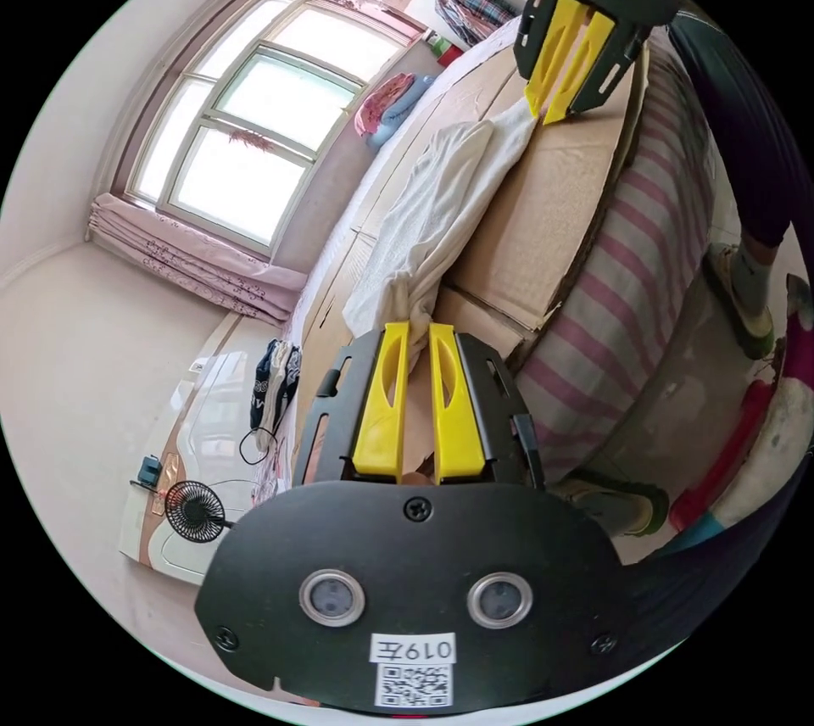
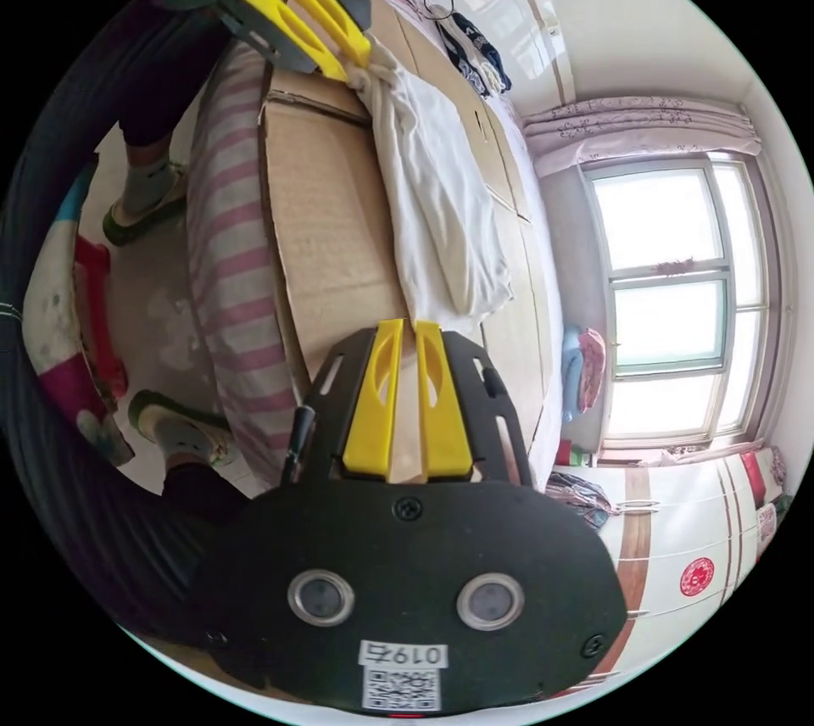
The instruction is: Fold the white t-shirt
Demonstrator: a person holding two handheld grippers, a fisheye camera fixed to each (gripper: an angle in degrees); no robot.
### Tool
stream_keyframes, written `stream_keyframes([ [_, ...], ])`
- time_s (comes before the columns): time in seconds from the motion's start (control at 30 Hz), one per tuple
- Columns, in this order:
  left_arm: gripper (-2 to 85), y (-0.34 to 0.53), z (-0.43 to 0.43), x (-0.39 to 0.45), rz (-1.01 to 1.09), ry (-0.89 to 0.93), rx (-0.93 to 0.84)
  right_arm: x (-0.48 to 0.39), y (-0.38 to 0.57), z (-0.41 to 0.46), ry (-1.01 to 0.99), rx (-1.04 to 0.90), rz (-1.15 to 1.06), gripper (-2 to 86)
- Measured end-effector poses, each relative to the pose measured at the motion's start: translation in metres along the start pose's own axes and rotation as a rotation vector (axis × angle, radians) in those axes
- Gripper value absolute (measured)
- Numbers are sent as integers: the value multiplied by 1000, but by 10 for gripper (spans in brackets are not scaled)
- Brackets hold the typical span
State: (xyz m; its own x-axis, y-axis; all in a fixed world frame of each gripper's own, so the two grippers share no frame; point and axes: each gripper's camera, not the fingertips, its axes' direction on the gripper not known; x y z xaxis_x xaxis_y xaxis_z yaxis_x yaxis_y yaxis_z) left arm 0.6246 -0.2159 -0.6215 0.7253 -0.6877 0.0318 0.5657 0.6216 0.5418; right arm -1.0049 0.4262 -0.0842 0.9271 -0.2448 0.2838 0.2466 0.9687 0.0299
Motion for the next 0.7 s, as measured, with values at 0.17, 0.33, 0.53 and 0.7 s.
stream_keyframes([
  [0.17, 23, 11, -36, 2, 1, -118, 93, 22, -2, -24, 77, 138, 119, 17],
  [0.33, 40, 14, -36, -25, -64, -118, 64, 35, -21, -12, 64, 175, 83, 46],
  [0.53, 71, 12, -24, -59, -100, 140, 139, 29, -63, -23, 41, 318, -110, 49],
  [0.7, 91, 11, -10, -62, -122, 170, 88, 21, -80, -23, 9, 389, -105, 48],
])
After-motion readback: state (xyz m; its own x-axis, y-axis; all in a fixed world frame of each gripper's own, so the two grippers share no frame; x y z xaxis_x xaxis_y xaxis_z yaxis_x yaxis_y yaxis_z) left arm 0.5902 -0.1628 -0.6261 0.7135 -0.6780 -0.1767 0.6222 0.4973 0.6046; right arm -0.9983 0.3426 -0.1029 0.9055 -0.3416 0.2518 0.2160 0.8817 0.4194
